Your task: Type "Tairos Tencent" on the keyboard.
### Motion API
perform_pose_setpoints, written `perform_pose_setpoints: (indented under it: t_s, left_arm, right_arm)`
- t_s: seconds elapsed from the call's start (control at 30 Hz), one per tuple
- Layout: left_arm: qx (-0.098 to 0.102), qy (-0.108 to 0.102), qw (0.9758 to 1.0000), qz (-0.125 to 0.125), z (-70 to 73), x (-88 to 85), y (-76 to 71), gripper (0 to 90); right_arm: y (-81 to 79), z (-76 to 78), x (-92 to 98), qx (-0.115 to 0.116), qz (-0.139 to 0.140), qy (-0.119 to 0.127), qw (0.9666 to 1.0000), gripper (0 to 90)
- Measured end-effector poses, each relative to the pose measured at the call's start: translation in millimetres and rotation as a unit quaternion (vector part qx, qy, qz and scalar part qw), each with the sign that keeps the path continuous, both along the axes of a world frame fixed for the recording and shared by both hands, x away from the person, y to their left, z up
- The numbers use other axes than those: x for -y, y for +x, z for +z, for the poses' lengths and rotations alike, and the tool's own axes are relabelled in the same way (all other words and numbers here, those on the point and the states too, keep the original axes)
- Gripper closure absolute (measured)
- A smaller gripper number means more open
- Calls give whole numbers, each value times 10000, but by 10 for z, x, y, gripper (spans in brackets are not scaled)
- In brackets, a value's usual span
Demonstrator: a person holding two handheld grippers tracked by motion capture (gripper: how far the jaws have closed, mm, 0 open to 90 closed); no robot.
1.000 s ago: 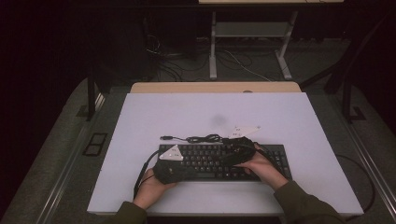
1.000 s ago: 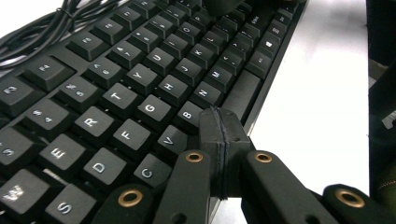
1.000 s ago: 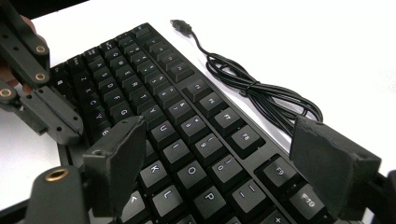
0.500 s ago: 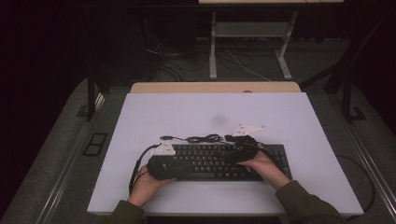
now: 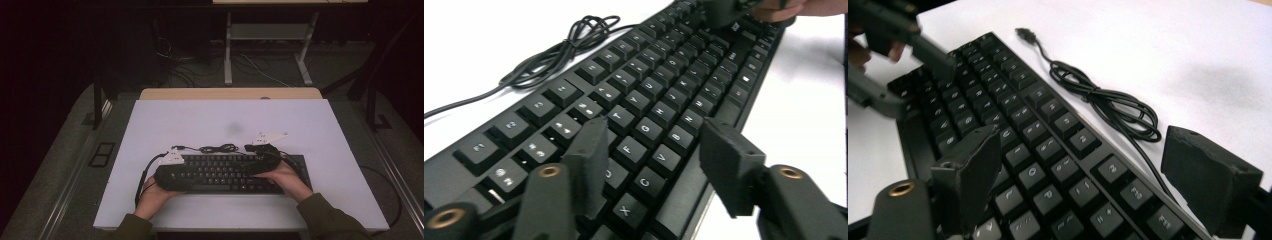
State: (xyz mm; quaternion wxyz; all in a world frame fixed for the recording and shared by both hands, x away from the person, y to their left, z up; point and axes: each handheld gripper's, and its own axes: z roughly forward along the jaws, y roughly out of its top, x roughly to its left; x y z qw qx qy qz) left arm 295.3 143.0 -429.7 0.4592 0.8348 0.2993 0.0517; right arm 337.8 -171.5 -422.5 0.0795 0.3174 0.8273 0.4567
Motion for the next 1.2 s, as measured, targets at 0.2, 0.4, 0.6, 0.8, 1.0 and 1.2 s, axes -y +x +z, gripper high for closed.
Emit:
perform_pose_setpoints:
  t_s: [0.2,0.4,0.6,0.8,1.0,1.2]
  left_arm:
    - [25,58,9999,134,-22,-4,2,308]
    - [18,48,9999,156,-31,-3,11,273]
    - [29,55,9999,155,-35,8,12,269]
    - [50,12,9998,193,-25,-3,12,268]
    - [71,3,9998,193,-27,0,15,262]
    - [88,-2,9998,181,-33,2,26,257]
  right_arm:
    - [-33,11,65,-92,58,-39,9999,190]
    - [-72,8,146,-215,123,21,9997,352]
    - [-128,30,224,-231,233,63,9994,564]
    - [-192,17,304,-275,335,37,9991,753]
    - [-231,20,341,-316,439,-18,9985,885]
    - [-289,-1,367,-378,596,-157,9974,894]
